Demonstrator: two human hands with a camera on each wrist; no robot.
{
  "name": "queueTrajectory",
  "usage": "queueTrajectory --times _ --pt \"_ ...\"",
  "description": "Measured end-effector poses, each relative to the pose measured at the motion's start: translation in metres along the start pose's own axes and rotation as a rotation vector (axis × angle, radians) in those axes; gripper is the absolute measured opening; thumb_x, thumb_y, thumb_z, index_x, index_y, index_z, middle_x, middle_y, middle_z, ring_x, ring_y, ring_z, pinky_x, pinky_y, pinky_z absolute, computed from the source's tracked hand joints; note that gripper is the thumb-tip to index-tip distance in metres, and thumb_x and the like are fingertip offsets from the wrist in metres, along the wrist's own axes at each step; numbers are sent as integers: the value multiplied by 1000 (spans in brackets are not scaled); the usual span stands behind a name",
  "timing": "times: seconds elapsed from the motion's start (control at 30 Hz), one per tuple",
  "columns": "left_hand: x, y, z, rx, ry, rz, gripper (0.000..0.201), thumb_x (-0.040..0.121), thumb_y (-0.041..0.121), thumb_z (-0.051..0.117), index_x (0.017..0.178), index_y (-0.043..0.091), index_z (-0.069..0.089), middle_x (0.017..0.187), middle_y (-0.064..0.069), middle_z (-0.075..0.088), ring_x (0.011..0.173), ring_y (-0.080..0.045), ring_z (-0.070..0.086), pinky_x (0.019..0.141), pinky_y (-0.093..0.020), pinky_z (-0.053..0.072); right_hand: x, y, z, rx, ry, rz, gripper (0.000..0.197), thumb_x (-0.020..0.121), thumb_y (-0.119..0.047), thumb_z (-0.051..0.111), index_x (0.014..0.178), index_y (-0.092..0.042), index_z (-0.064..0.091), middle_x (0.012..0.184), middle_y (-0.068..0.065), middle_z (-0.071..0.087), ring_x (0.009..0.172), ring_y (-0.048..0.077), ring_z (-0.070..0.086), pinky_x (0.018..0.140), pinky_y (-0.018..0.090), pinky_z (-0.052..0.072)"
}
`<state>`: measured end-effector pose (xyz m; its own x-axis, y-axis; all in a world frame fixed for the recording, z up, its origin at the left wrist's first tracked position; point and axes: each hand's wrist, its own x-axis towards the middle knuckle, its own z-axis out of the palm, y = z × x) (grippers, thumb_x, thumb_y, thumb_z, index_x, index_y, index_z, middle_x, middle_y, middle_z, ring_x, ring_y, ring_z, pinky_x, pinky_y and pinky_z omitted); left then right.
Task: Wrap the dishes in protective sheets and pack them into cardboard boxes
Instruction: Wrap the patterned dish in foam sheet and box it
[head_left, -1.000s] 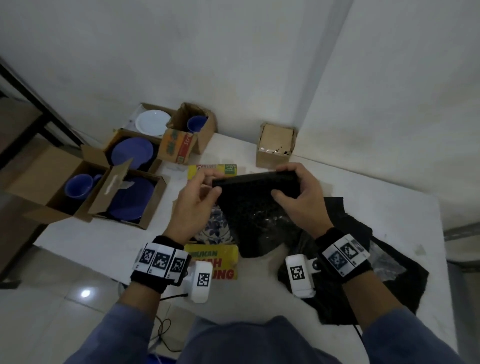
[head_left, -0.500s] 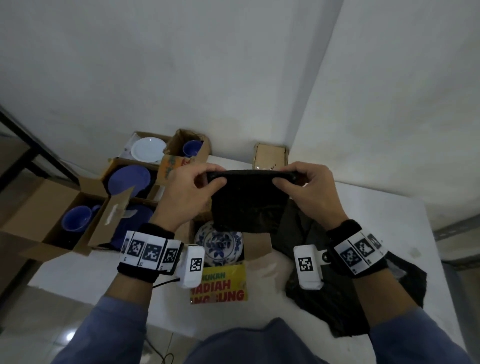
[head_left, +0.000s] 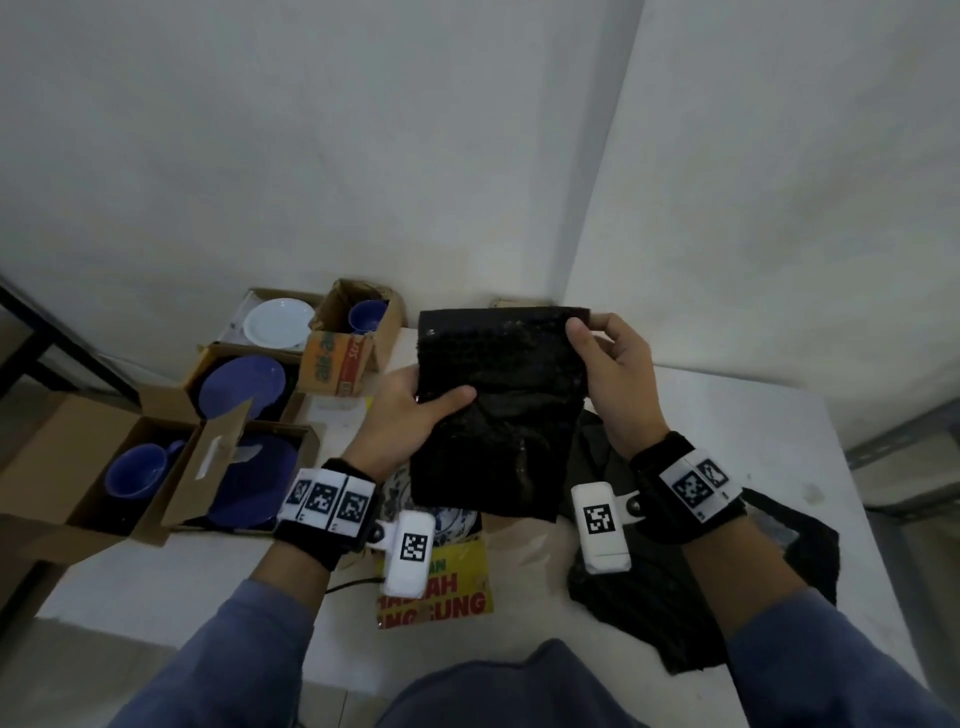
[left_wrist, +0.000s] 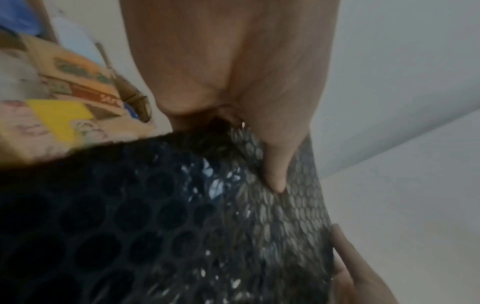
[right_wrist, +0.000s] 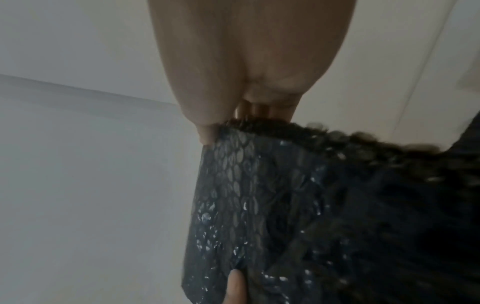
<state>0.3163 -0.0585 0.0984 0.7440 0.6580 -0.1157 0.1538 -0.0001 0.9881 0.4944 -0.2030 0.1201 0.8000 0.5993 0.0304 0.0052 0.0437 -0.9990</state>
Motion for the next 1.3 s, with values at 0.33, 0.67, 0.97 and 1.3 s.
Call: queueTrajectory --times 0.33,0.67,0.97,1.3 --pt "-23 -52 -21 -233 119 -232 44 83 21 76 125 16 62 119 2 71 112 -20 67 94 -36 52 -28 67 11 -348 -283 133 7 93 -11 66 100 -12 67 101 4 73 98 17 68 97 42 52" --pt "-43 -85 -89 -9 184 -272 55 77 4 82 125 23 62 98 -8 74 96 -19 72 76 -36 61 2 75 67 -863 -833 95 25 101 -9 46 94 -28 60 100 -6 61 100 19 56 84 33 41" --pt "-50 -117 -99 19 185 -599 13 87 5 72 96 14 75 98 -4 77 93 -21 72 86 -36 57 28 93 101 -1108 -860 180 55 72 -58 76 117 -41 48 118 -2 57 104 22 56 90 42 49" --pt "-47 -121 -104 235 7 -789 19 87 21 70 97 5 70 101 -12 72 94 -25 66 70 -29 46 33 115 101 -1208 -734 166 22 88 -30 58 108 -34 49 107 3 62 96 28 60 84 41 50"
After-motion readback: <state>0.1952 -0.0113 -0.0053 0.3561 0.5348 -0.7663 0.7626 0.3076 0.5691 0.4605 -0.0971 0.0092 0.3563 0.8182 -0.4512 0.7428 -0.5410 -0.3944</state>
